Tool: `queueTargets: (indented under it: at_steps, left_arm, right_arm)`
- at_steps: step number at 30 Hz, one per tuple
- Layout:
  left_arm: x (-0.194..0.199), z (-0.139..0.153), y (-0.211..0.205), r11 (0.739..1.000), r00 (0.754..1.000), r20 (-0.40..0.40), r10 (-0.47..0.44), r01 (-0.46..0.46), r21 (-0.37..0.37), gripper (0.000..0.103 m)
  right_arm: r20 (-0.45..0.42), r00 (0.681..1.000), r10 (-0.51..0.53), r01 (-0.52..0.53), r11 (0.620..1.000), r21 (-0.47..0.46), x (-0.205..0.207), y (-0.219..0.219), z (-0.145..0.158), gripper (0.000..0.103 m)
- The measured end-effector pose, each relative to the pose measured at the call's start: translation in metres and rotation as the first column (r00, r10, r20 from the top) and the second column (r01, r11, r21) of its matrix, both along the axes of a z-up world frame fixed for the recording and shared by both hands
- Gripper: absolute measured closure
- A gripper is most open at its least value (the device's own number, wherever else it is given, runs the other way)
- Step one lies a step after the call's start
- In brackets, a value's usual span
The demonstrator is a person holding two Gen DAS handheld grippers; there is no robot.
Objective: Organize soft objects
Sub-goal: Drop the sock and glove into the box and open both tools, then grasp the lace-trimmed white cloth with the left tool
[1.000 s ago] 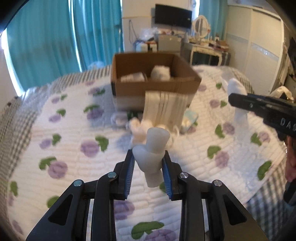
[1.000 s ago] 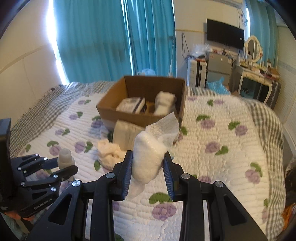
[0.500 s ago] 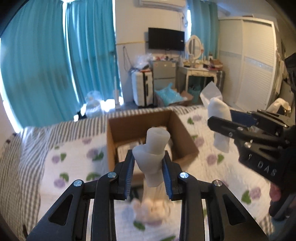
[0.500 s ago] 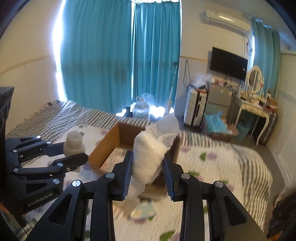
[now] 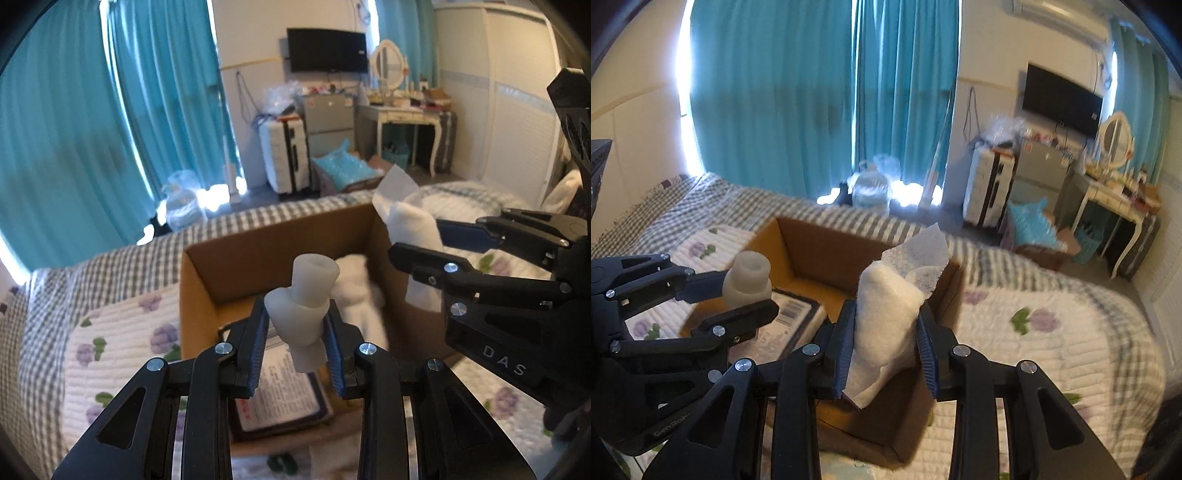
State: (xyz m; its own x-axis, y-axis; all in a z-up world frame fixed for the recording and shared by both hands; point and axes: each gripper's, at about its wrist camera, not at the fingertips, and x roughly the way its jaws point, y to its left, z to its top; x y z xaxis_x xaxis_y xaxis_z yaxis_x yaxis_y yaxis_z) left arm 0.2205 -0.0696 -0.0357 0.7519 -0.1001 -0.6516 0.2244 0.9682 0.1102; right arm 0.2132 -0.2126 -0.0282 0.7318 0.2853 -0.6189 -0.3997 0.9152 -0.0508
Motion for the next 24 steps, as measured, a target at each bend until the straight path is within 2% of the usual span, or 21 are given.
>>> queueTargets:
  at_steps: [1,4,5,6,7,8,9,10,11,13,16,21,24]
  left_arm:
    - [0.002,-0.005,0.0,1.0,1.0,-0.006,-0.005,0.005,0.0,0.069]
    - [0.007,-0.015,0.002,1.0,0.999,-0.036,-0.004,0.004,0.0,0.068]
    - [0.008,-0.017,0.003,1.0,0.999,-0.046,0.004,-0.004,0.003,0.067]
    - [0.009,-0.018,0.004,1.0,0.998,-0.058,0.009,-0.009,0.003,0.066]
    - [0.008,-0.017,0.004,1.0,0.998,-0.061,0.019,-0.019,0.003,0.062]
    - [0.006,-0.015,0.005,1.0,0.998,-0.054,0.026,-0.026,0.0,0.053]
    - [0.004,-0.012,0.004,1.0,0.998,-0.047,0.03,-0.03,0.0,0.046]
    - [0.0,-0.006,0.004,0.999,0.999,-0.029,0.039,-0.039,0.007,0.031]
    - [-0.003,-0.001,0.004,0.999,0.999,-0.012,0.046,-0.046,0.012,0.023]
    - [-0.017,0.016,0.005,0.998,0.997,0.044,0.06,-0.061,0.018,0.021]
    - [-0.034,0.04,0.01,0.997,0.995,0.072,0.071,-0.072,0.007,0.02]
    - [-0.073,0.078,0.019,0.997,0.988,0.133,0.082,-0.08,-0.017,0.02]
    - [-0.097,0.096,0.028,0.995,0.982,0.163,0.094,-0.087,-0.045,0.01]
  right_arm:
    - [-0.011,1.0,0.0,0.0,1.0,0.008,0.003,-0.001,-0.006,0.072]
    - [-0.02,1.0,0.009,-0.009,1.0,0.022,0.005,-0.005,-0.014,0.069]
    - [-0.014,1.0,0.008,-0.008,1.0,0.026,0.005,-0.009,-0.013,0.063]
    - [-0.008,1.0,0.006,-0.006,1.0,0.031,0.003,-0.013,-0.011,0.053]
    - [0.008,1.0,-0.006,0.006,0.999,0.04,0.001,-0.017,-0.005,0.048]
    - [0.023,1.0,-0.018,0.016,0.999,0.05,-0.003,-0.019,0.0,0.042]
    - [0.031,0.999,-0.021,0.019,0.998,0.06,-0.004,-0.019,0.004,0.039]
    - [0.038,0.999,-0.022,0.019,0.997,0.072,-0.007,-0.021,0.01,0.039]
    - [0.044,0.999,-0.029,0.026,0.997,0.074,-0.009,-0.022,0.014,0.038]
    - [0.063,0.997,-0.05,0.046,0.997,0.069,-0.017,-0.025,0.025,0.036]
    - [0.088,0.994,-0.062,0.056,0.996,0.07,-0.038,-0.027,0.046,0.034]
    - [0.137,0.988,-0.076,0.069,0.996,0.054,-0.084,-0.032,0.082,0.017]
    - [0.169,0.982,-0.08,0.073,0.996,0.047,-0.113,-0.033,0.104,0.007]
